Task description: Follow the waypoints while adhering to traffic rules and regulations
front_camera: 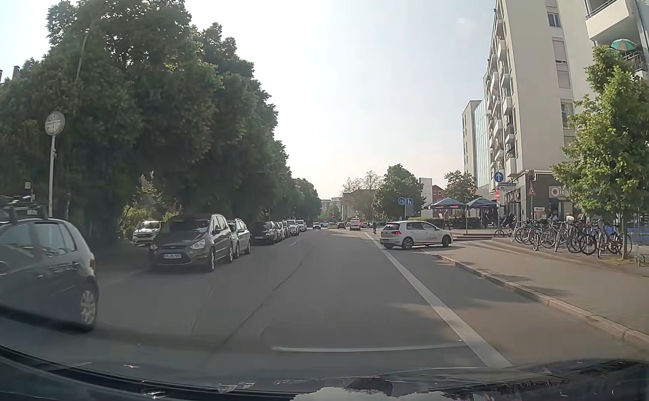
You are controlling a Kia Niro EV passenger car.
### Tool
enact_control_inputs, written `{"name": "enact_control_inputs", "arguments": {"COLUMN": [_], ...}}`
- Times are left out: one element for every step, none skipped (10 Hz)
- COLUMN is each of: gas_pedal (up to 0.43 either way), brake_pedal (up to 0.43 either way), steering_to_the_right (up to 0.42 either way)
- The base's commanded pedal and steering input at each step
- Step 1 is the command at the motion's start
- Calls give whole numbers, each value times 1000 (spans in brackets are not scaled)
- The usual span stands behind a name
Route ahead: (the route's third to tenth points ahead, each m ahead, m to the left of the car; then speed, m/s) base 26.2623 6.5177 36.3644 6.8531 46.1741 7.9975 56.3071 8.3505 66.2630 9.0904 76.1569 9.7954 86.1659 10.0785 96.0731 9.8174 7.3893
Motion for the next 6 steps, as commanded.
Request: {"name": "enact_control_inputs", "arguments": {"gas_pedal": [98,87,79,67,59,47], "brake_pedal": [0,0,0,0,0,0], "steering_to_the_right": [19,17,16,15,12,9]}}
